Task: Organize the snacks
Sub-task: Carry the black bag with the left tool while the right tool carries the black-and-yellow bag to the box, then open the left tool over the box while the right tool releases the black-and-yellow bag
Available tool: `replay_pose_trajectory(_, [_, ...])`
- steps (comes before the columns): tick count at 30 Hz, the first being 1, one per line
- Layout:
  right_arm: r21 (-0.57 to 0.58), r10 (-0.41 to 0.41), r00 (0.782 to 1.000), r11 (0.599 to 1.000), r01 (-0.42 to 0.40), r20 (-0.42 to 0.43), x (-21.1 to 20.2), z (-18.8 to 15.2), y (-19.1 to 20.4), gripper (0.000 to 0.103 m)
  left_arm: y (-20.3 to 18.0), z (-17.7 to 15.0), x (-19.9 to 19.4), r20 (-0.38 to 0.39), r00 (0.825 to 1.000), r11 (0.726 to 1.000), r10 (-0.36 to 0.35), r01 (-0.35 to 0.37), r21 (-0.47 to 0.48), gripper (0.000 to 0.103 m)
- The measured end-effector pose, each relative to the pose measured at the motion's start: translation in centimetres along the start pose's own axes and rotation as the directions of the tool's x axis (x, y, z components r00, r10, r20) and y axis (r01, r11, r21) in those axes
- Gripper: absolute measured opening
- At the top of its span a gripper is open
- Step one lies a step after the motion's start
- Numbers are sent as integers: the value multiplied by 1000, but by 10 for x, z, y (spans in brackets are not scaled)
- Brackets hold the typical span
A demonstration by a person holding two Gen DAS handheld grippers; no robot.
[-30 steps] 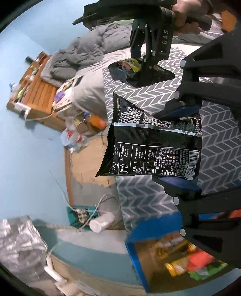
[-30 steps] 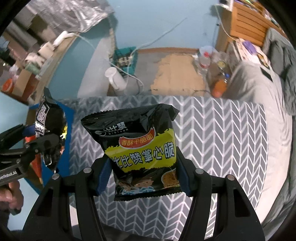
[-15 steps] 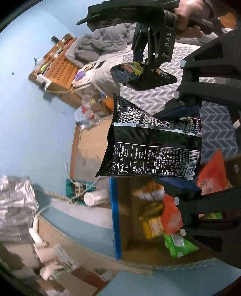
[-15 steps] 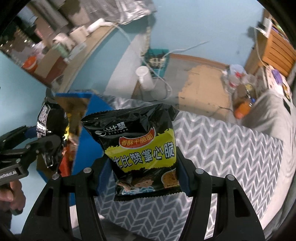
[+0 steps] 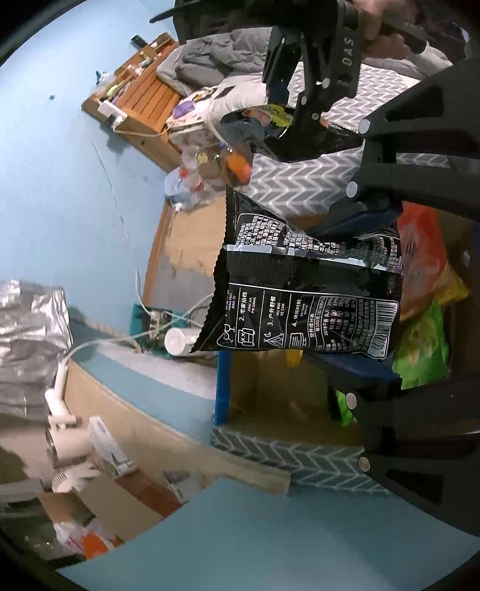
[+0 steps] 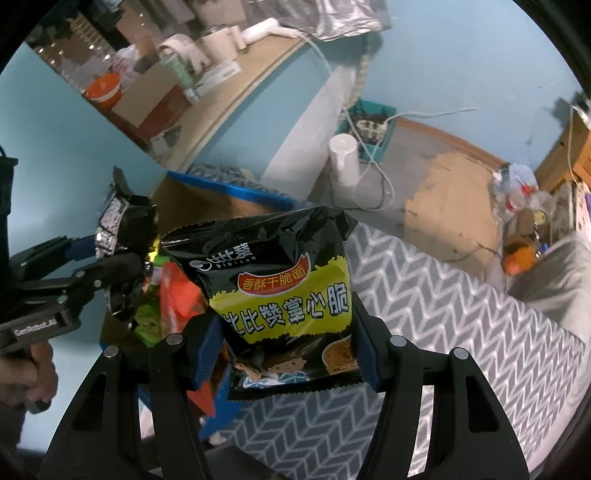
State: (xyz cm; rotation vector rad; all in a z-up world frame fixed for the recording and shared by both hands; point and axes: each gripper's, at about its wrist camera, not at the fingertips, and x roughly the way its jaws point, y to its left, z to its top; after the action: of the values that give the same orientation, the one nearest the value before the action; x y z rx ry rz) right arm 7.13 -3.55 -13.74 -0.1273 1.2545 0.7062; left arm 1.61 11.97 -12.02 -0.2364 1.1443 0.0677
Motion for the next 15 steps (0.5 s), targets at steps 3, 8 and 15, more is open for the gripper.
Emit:
replay_pose_trajectory(3, [-14, 10, 1000, 1000, -10, -15, 13, 10, 15, 62, 17, 4, 8, -19, 1000, 1000, 12, -12, -20, 58])
replay_pose_trajectory(8, [-50, 8, 999, 999, -10, -37, 34, 26, 34, 62, 45, 9, 22, -43, 999, 997, 20, -23, -77, 58])
replay_pose_trajectory(15, [-110, -6, 997, 994, -2, -77, 59, 41, 55, 62, 66, 8, 37, -72, 997, 992, 41, -49, -117, 58])
